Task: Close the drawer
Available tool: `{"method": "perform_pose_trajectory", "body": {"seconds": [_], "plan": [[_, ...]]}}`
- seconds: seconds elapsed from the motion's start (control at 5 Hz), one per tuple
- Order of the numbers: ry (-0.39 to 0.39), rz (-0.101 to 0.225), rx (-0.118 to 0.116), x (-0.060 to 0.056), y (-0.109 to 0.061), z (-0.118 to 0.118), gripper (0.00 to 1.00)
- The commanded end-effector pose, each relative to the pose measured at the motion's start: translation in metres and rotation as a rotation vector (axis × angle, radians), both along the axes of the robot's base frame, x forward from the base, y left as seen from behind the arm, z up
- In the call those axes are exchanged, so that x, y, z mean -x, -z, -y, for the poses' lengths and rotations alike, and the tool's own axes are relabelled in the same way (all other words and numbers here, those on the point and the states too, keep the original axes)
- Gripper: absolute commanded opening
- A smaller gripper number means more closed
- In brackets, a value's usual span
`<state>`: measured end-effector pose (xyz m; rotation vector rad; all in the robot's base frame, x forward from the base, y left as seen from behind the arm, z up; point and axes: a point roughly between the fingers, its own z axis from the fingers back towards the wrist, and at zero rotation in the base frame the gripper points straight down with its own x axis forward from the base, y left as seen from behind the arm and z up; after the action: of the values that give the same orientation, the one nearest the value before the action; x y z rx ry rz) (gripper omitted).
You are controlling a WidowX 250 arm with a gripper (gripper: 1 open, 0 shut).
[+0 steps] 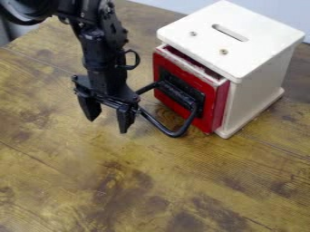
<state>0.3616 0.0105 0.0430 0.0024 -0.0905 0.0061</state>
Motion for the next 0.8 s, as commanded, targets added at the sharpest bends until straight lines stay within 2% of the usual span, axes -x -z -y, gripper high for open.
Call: {"method": "perform_pose_trajectory", "body": {"seconds": [0.0, 0.4, 0.6], "plan": [[0.027, 0.090, -0.002, -0.0148, -0.0255, 0.0116, 1.00], [0.029, 0.109, 0.002, -0.0176, -0.0303, 0.0170, 1.00], [0.031, 0.103, 0.003, -0.0212, -0.0301, 0.0197, 1.00]]}}
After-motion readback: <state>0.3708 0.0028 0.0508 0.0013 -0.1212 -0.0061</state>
